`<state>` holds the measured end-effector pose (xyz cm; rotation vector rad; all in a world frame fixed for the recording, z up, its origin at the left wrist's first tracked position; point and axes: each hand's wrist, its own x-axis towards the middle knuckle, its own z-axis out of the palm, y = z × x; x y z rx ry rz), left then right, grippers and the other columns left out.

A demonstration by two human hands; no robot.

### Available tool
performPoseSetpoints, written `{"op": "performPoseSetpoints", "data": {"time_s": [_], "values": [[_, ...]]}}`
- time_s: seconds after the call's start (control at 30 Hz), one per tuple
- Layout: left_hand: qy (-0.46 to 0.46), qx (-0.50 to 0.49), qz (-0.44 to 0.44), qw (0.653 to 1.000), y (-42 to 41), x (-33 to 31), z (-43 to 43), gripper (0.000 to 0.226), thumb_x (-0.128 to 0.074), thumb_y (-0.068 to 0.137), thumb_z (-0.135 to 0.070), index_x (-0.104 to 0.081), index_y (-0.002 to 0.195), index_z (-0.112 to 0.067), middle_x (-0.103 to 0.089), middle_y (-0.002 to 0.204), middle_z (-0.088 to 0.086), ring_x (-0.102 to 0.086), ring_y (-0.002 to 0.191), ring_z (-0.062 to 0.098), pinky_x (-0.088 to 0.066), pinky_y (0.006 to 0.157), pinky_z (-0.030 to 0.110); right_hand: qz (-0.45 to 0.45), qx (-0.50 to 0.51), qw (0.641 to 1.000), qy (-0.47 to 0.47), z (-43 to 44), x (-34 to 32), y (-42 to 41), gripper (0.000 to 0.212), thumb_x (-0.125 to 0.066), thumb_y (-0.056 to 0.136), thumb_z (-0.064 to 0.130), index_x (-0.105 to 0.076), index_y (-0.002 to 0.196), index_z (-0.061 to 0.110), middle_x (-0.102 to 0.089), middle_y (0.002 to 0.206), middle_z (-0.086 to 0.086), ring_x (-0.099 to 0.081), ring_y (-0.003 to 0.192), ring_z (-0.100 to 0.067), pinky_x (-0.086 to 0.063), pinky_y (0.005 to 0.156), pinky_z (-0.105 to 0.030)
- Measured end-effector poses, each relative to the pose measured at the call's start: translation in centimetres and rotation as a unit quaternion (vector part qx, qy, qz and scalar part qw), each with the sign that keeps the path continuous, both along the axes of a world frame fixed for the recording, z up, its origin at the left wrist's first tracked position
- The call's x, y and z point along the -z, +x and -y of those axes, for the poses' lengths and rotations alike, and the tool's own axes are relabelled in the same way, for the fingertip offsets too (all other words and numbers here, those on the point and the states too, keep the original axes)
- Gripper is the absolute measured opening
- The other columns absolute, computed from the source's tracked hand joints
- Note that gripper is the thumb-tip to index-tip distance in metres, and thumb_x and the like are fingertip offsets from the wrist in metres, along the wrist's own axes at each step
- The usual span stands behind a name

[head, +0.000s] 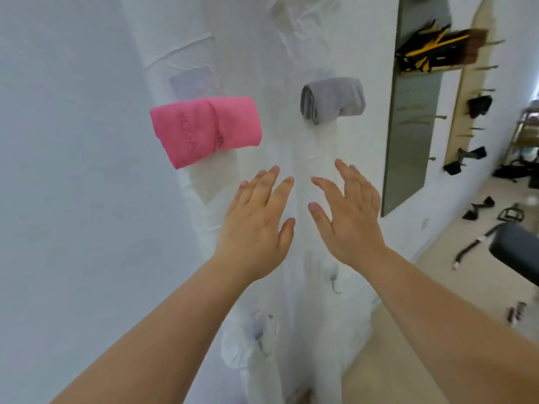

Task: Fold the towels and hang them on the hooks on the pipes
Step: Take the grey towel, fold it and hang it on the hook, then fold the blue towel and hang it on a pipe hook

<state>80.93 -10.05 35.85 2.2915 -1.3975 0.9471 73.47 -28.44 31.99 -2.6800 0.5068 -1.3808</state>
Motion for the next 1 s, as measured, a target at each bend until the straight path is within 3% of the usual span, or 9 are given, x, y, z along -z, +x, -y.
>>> {"op": "performPoseSetpoints", "data": {"time_s": [0.17,0.33,0.57,0.7,0.83,1.0], "values": [[0.06,0.065,-0.037,0.995,-1.3,3.1,-6.2,0.061,-0.051,0.095,-0.038,-0.041,0.151,-0.019,-0.034,0.163,0.012,-0.036,0.148,0.034,-0.029,0.121,0.054,-0.124,0.023,0.992,0.015,-6.6,3.3,-5.6,0.049,-0.03,0.1,0.055,-0.042,0.144,0.036,-0.019,0.165,-0.007,-0.023,0.15,-0.032,-0.02,0.119,-0.056],[0.135,0.085,-0.103,0.982,-4.5,7.3,-7.2,0.066,-0.052,0.09,-0.045,-0.044,0.149,-0.018,-0.035,0.161,0.016,-0.04,0.143,0.04,-0.033,0.117,0.056,-0.179,0.077,0.974,0.114,-9.6,7.7,-12.0,0.051,-0.04,0.095,0.054,-0.044,0.143,0.037,-0.017,0.166,-0.008,-0.022,0.15,-0.033,-0.017,0.12,-0.053],[0.274,0.139,-0.169,0.936,-13.5,14.5,-4.7,0.071,-0.055,0.095,-0.05,-0.03,0.157,-0.027,-0.014,0.17,0.009,-0.022,0.152,0.033,-0.018,0.124,0.046,-0.253,0.151,0.927,0.233,-11.1,17.4,-23.8,0.054,-0.05,0.095,0.053,-0.036,0.147,0.041,-0.009,0.167,-0.004,-0.019,0.149,-0.032,-0.014,0.122,-0.052],[0.35,0.164,-0.222,0.895,-20.6,19.5,-2.7,0.073,-0.054,0.097,-0.051,-0.022,0.159,-0.031,-0.005,0.171,0.004,-0.015,0.154,0.029,-0.015,0.123,0.041,-0.313,0.187,0.876,0.315,-12.0,23.8,-32.3,0.056,-0.048,0.095,0.057,-0.032,0.146,0.042,-0.005,0.167,-0.004,-0.014,0.151,-0.032,-0.013,0.121,-0.051],[0.407,0.214,-0.266,0.847,-29.3,25.4,-0.8,0.074,-0.05,0.092,-0.054,-0.029,0.158,-0.027,-0.016,0.169,0.008,-0.023,0.152,0.032,-0.021,0.122,0.042,-0.348,0.226,0.818,0.398,-13.4,30.2,-42.8,0.055,-0.049,0.094,0.057,-0.036,0.145,0.04,-0.008,0.167,-0.005,-0.012,0.152,-0.032,-0.014,0.12,-0.051],[0.49,0.262,-0.325,0.766,-42.3,32.1,0.3,0.072,-0.058,0.098,-0.045,-0.023,0.159,-0.029,-0.013,0.17,0.002,-0.021,0.154,0.023,-0.02,0.121,0.034,-0.374,0.294,0.741,0.474,-15.9,35.6,-57.5,0.054,-0.05,0.095,0.056,-0.042,0.144,0.035,-0.015,0.166,-0.005,-0.017,0.151,-0.031,-0.018,0.12,-0.051]]}}
